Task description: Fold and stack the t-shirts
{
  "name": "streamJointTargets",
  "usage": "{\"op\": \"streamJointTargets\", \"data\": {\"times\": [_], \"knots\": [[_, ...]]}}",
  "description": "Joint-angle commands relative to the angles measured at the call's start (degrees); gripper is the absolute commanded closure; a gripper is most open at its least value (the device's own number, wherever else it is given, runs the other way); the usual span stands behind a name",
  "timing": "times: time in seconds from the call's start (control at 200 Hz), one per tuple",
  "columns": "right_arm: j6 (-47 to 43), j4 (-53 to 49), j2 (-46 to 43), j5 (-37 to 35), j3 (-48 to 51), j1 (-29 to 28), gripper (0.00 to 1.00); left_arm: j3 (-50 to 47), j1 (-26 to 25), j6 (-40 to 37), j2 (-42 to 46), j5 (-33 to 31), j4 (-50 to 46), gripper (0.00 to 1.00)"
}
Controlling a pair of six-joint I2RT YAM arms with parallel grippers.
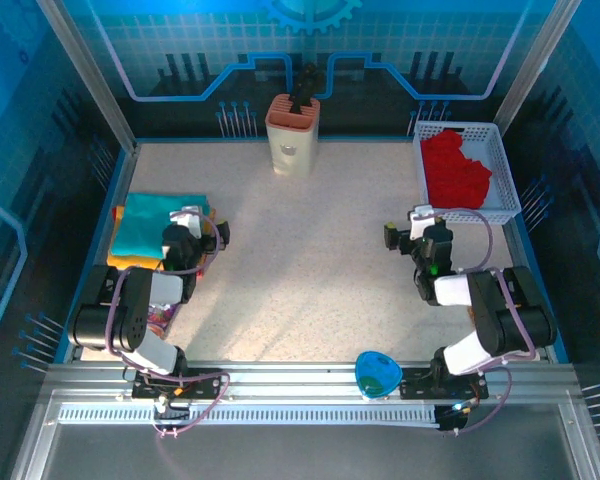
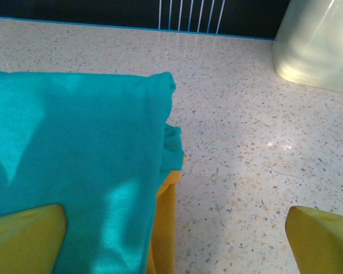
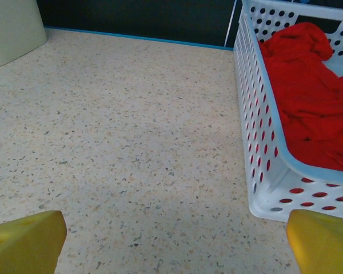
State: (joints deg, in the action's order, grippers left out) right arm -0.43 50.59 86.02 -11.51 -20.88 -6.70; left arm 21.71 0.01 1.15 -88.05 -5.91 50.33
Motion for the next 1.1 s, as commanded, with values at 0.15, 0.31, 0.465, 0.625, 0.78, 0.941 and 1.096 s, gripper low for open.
{"op": "streamJointTargets", "data": {"times": [0.15, 0.31, 0.465, 0.625, 0.78, 0.941, 1.096], "knots": [[1.64, -20.63, -13.16, -15.45, -8.17, -4.47, 0.00, 15.60, -2.03, 8.44, 9.48, -9.50, -34.85, 0.01], [16.70, -48.88, -14.70, -23.32, -24.24, -3.86, 0.00, 20.95, -3.58, 15.11, 12.01, -6.38, -47.80, 0.01], [22.22, -70.88, -3.02, -25.38, -44.92, -2.40, 0.00, 18.41, -5.58, 17.53, 15.54, -3.40, -48.90, 0.01], [28.37, -84.69, 9.24, -16.78, -61.90, 1.01, 0.00, 19.08, -8.87, 20.00, 19.69, -1.67, -55.42, 0.01], [30.11, -90.77, 18.71, -18.75, -72.88, 3.00, 0.00, 16.01, -13.08, 19.94, 27.96, -2.55, -56.94, 0.01], [33.19, -89.96, 25.08, -17.56, -76.23, 6.59, 0.00, 14.06, -13.41, 21.97, 34.32, -1.31, -60.61, 0.02], [37.77, -87.80, 28.46, -14.70, -75.97, 10.50, 0.01, 11.63, -13.81, 23.51, 38.88, -1.56, -62.16, 0.02]]}}
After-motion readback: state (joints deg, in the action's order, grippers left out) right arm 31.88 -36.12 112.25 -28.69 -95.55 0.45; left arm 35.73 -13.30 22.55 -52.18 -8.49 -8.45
